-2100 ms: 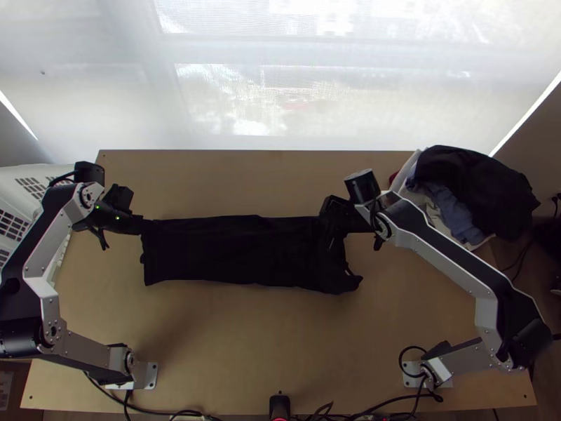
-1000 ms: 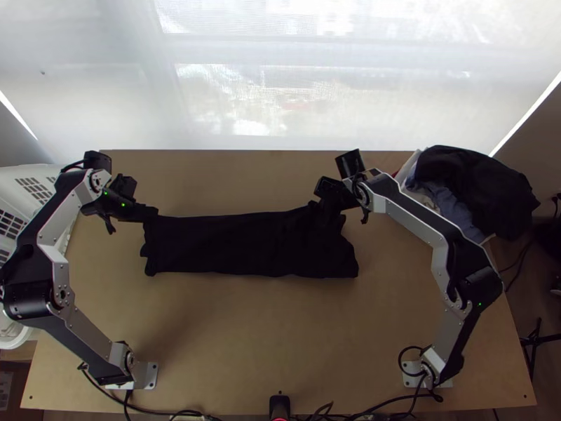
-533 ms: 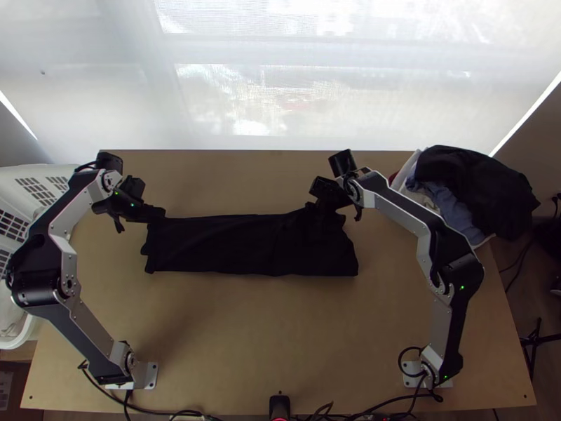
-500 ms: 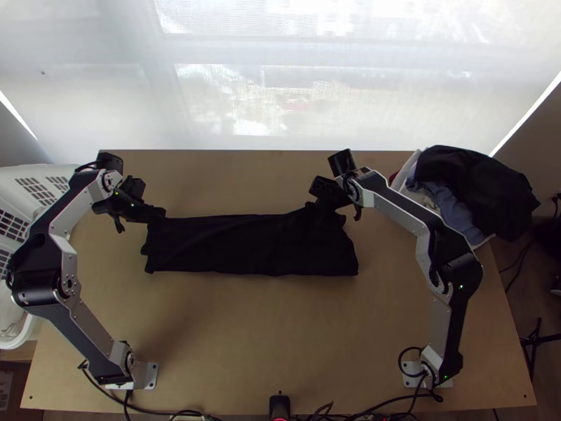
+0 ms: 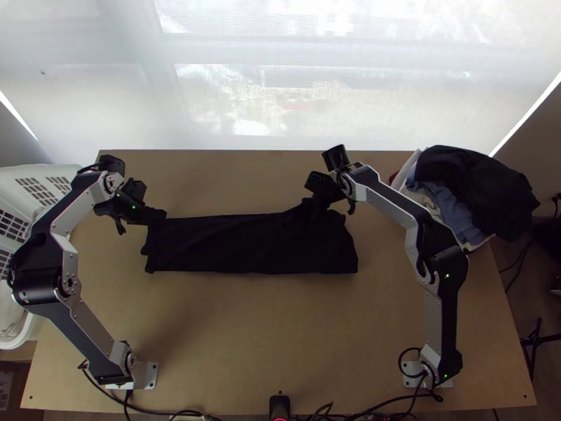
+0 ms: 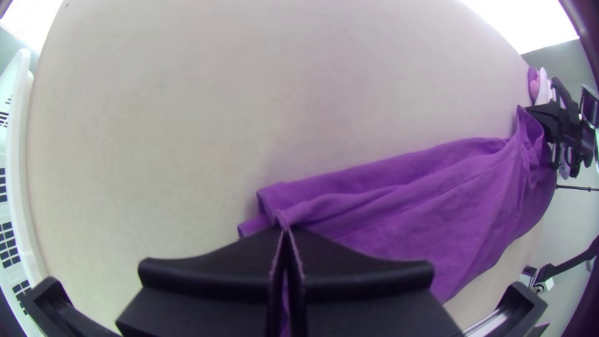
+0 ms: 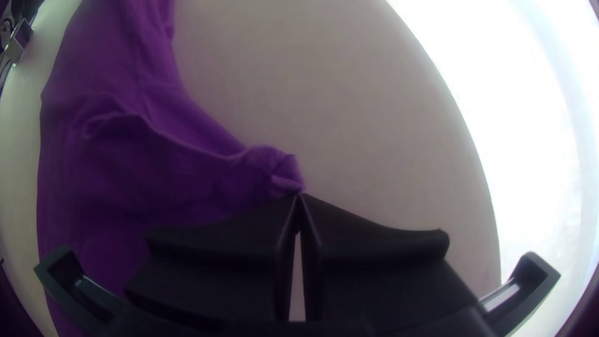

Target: Fold the t-shirt

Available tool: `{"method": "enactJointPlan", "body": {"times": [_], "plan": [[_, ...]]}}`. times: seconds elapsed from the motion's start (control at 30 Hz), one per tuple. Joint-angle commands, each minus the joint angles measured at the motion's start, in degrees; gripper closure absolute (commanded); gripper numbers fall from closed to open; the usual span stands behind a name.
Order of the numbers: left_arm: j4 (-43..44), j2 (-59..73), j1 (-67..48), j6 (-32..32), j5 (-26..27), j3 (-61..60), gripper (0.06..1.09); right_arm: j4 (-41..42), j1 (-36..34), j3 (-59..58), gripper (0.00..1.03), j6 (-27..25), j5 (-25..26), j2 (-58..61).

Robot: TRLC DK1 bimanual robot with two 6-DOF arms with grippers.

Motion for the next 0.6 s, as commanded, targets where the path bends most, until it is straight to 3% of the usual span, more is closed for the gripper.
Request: {"method": "enactJointPlan", "body": {"times": [0.0,0.47,0.5,0.57], "plan": [[0.09,-0.69,0.63,0.00,0.01,-1.16,1.05,-0.91,-0.07,2.95,1.00,0.01,0.49,2.67],[0.89,-0.87,1.25,0.26,0.01,-2.13,1.05,-4.34,-1.66,8.05,1.00,0.62,1.10,6.54],[1.06,-0.78,1.16,0.17,0.01,-2.04,1.05,-4.78,-1.74,8.05,0.98,0.62,1.10,6.45],[1.33,-0.78,0.98,0.00,0.09,-2.04,1.04,-6.89,-1.74,7.96,0.72,1.50,1.10,6.01]]}}
